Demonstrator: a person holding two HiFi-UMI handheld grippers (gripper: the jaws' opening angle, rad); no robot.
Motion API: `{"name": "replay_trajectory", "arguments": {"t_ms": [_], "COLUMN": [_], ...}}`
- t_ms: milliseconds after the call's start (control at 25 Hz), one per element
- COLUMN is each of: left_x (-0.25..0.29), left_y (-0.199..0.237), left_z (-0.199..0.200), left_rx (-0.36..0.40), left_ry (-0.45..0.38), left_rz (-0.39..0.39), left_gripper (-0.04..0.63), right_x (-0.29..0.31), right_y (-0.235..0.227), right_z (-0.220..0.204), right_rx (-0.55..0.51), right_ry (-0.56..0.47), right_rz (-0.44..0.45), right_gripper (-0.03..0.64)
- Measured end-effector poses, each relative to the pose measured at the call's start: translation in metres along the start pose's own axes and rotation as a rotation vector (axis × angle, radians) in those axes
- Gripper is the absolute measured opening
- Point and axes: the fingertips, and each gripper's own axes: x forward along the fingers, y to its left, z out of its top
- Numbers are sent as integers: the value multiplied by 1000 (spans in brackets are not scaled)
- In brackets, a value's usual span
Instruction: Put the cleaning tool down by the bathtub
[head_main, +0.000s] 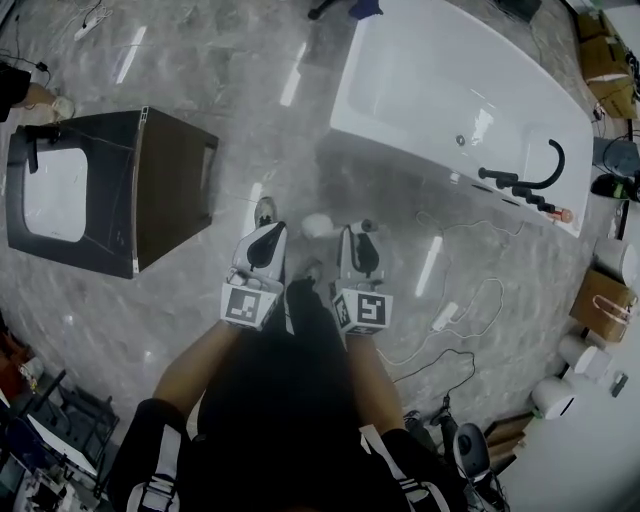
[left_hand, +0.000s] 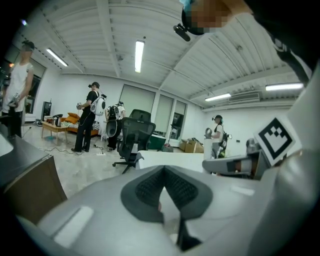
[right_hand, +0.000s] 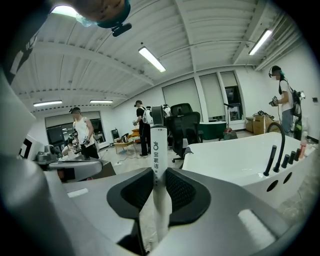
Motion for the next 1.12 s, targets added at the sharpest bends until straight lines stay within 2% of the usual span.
{"name": "replay_trajectory", "arguments": {"t_ms": [440,1120], "left_x": [42,86], "left_y": [35,64], "left_z": [-36,-93], "left_rx": [-12,-17], "left_ry": [18,69], "left_rz": [0,-75], "left_gripper": [8,8], "right_x": [58,127], "right_y": [-12,-24], "right_z": [-53,-127], "right_rx": [21,28], "right_ry": [49,107], "right_rz": [-44,-108], "right_gripper": [86,86]}}
